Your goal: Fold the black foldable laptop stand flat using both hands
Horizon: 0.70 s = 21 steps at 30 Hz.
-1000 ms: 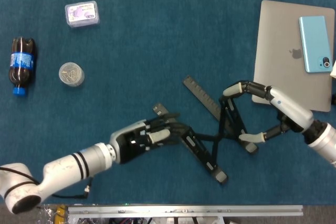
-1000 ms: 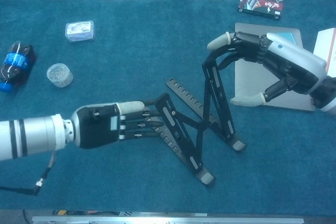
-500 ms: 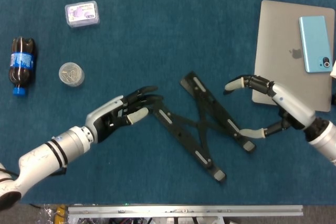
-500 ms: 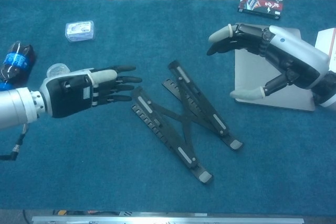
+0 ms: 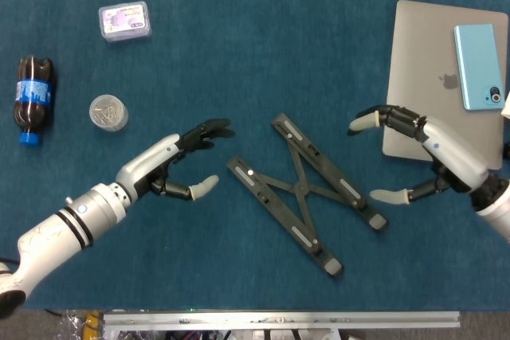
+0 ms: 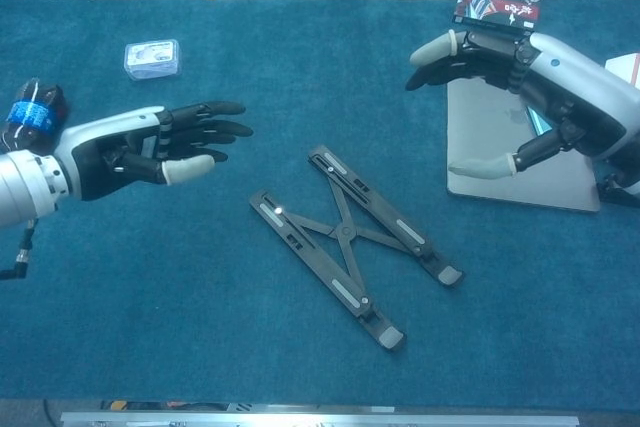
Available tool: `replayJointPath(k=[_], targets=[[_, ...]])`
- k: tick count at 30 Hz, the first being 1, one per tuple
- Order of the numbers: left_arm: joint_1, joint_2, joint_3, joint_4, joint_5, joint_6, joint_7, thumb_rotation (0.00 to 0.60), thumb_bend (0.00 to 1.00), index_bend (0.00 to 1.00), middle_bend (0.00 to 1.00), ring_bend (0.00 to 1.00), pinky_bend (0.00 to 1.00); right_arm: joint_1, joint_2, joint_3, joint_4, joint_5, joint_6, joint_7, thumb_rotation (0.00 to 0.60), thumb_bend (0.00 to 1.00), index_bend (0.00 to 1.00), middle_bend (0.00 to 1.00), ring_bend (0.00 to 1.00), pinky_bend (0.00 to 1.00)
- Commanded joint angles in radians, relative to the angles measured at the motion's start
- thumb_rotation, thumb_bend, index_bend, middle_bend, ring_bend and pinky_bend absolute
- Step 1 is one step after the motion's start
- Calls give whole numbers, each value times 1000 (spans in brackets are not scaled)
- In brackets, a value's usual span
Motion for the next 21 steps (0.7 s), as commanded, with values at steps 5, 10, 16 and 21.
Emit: replayJointPath(k=[5,10,16,21], targets=[[26,4,-12,42,49,43,292,600,407,28,89,18,67,-5,9,6,13,-24,13,-89,600,97,244,315,184,188],[40,4,-3,73,95,70,424,600,407,28,89,19,67,-8,14,12,23,-37,18,-169,600,97,244,305,171,188],[70,-7,9,131,163,124,637,600,407,28,86,18,68,-12,12,15,55,-55,19,-261,600,97,244,289,158,188],[88,-14,11,169,205,148,851,600,407,26,63,9,50,-13,2,20,87,-70,18,-352,600,98,243,273,145,188]])
